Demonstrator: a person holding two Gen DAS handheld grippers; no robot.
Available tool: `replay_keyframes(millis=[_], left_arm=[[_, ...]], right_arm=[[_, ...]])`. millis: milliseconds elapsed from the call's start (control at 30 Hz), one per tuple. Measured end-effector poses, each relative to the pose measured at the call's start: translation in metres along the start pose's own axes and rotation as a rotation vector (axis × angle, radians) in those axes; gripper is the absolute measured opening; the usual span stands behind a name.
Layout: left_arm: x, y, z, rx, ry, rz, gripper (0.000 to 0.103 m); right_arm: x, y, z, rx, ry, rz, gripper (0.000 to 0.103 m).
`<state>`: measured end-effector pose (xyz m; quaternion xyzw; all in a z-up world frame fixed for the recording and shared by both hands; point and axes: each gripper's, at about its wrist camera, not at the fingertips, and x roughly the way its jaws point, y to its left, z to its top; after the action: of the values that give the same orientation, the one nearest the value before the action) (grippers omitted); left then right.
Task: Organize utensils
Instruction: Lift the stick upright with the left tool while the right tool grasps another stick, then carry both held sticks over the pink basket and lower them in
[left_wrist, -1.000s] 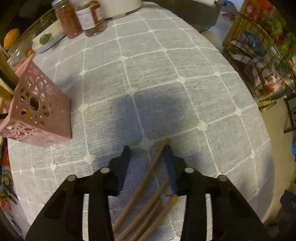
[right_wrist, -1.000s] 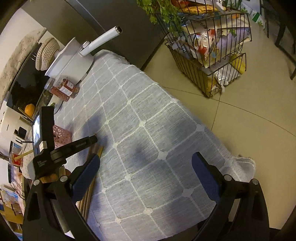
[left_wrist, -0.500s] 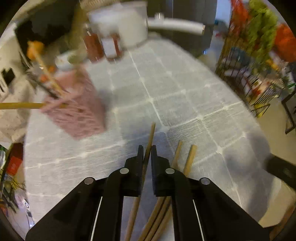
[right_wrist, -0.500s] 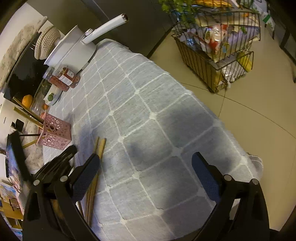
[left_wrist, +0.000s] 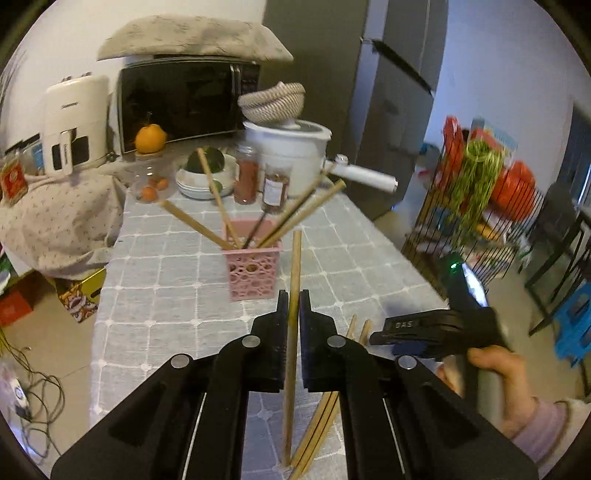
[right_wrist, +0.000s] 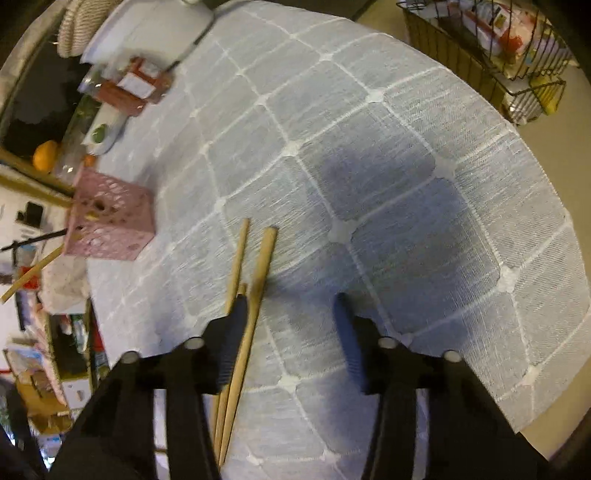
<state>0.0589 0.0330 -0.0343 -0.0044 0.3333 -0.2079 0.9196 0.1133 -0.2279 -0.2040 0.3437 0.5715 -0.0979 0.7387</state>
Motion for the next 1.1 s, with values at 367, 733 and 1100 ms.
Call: replay_keyframes(millis=[367,733,1100], left_arm=[[-0.014,0.019,0.002,-0.03,-0.03,-0.011,0.005],[-0.027,0.034,0.008,-0.079,-0.068,0.002,0.005],[-0.063,0.047,0.023,-0.139,-0.156,0.001,0.005]], right_arm=[[0.018,0.033,0.015,-0.029,0.017,-0.082,0.014],[-0.012,0.033,0.005,-0.024,-0.114,0.13,0.008],[-0.125,0.053,-0.048,-0.279,-0.377,0.245,0.008]])
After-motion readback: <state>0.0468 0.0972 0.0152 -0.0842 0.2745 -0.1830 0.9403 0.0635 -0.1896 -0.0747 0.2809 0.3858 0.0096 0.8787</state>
